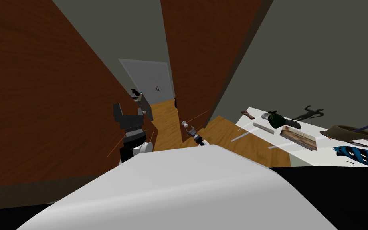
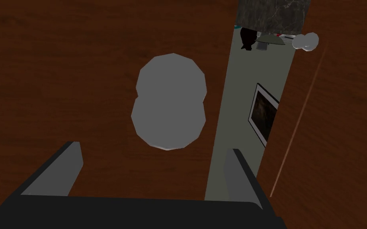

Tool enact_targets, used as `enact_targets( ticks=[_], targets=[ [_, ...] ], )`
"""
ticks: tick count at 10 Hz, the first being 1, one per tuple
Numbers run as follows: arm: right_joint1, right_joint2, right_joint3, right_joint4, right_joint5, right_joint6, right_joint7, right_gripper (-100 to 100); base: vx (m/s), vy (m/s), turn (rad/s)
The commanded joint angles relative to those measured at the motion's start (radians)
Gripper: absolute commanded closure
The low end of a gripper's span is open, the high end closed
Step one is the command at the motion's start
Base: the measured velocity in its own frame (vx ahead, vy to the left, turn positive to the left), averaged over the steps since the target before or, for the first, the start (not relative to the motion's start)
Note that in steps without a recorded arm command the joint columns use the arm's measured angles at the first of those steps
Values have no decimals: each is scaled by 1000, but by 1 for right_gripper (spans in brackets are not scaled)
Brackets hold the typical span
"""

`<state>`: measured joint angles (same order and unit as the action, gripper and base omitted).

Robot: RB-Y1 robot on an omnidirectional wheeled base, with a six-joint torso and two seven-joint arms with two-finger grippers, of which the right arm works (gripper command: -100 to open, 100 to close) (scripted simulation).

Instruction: Push the door open

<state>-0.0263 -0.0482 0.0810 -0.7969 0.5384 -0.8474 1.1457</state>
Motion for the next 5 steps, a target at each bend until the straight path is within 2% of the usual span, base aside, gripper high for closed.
enact_targets(
  ticks=[1, 3, 4, 5],
  targets=[
    [-2, 6, -3, 3, -1, 1, 5, -100, 171, 88, 27],
    [-3, 21, -6, 6, -3, 3, 9, -100, 181, 95, 18],
    [-3, 16, -5, 5, -2, 2, 8, -100, 79, 46, 1],
    [-3, 16, -5, 5, -2, 2, 8, 100, -12, -4, 6]
  ],
)
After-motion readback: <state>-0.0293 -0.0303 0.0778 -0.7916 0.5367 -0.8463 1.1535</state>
